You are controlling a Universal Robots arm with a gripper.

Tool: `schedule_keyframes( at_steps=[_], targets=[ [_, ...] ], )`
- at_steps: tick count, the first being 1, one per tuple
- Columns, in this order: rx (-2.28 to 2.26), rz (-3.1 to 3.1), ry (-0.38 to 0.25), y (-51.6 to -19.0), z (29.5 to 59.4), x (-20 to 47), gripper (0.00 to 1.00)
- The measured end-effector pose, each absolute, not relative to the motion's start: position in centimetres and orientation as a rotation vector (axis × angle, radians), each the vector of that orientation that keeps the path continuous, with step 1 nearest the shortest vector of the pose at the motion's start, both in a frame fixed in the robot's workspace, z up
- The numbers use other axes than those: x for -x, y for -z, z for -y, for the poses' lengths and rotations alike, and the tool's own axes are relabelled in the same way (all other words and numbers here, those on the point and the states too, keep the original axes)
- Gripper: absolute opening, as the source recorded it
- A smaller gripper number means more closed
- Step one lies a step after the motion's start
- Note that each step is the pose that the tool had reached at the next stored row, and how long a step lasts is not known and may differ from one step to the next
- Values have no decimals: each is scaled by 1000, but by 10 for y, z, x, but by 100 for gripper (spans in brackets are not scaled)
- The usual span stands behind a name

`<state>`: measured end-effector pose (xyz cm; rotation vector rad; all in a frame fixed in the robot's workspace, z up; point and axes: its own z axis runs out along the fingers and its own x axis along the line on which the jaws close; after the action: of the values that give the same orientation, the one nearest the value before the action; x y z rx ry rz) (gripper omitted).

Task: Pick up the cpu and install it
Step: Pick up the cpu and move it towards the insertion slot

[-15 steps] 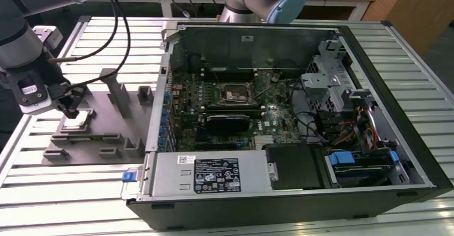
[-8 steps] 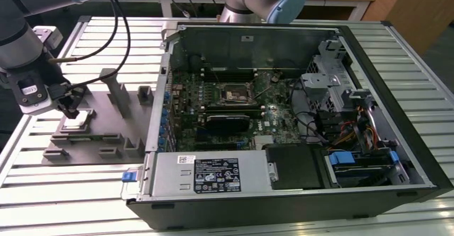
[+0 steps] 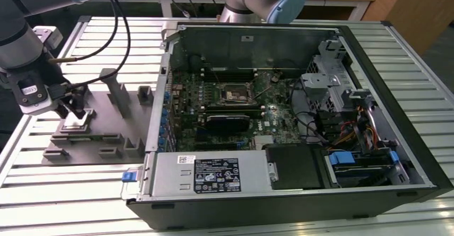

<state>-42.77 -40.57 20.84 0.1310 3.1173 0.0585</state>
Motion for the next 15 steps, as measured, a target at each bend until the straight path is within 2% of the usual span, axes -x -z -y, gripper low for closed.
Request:
schedule_keyframes(
  at_steps=[1,3,5,6,15],
  targets=[
    [-131,-3117,-58,-208,406,428,41],
    [-131,-3117,-58,-208,406,428,53],
    [-131,-3117,-58,-208,406,428,53],
    [-131,-3117,-59,-208,406,428,59],
    [-88,-3119,-59,-201,406,428,59]
  ],
)
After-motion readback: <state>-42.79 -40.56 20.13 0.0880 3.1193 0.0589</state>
